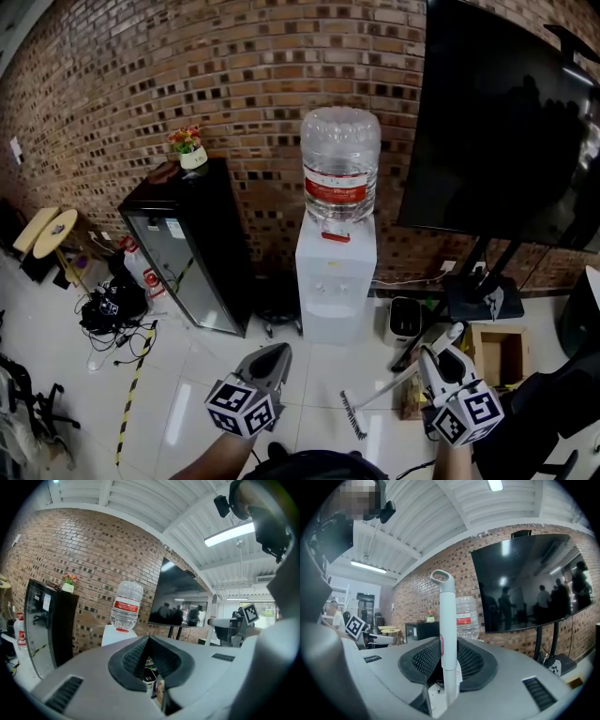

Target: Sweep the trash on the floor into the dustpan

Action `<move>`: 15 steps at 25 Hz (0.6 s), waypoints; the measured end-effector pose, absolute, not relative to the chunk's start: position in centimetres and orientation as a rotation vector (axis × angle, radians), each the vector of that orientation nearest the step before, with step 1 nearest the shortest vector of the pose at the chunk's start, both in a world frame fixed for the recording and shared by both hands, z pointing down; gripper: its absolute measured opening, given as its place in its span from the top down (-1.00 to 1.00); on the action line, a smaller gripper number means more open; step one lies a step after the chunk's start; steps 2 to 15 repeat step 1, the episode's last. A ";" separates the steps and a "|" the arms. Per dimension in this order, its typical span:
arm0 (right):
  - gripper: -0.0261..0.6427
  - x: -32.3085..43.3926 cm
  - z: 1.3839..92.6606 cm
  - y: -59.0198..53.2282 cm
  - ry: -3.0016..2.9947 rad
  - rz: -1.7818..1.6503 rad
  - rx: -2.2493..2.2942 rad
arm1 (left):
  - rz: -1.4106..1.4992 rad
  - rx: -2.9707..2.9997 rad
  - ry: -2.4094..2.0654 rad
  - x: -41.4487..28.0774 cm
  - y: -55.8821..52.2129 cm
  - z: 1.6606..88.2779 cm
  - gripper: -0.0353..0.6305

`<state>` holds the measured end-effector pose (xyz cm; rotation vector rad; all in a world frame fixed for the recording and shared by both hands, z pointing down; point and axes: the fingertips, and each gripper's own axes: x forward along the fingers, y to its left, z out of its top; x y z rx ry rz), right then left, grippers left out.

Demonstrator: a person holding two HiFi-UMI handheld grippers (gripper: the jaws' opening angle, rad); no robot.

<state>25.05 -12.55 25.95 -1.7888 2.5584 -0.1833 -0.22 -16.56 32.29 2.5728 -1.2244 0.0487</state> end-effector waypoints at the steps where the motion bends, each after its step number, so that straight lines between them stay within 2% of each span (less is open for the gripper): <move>1: 0.60 25.0 25.8 -12.6 2.557 -0.182 -1.787 | 0.041 2.574 -1.224 -0.3 -16.6 32.2 0.88; 15: 0.60 25.0 25.8 -12.6 2.557 -0.182 -1.787 | 0.041 2.574 -1.224 -0.3 -16.6 32.2 0.88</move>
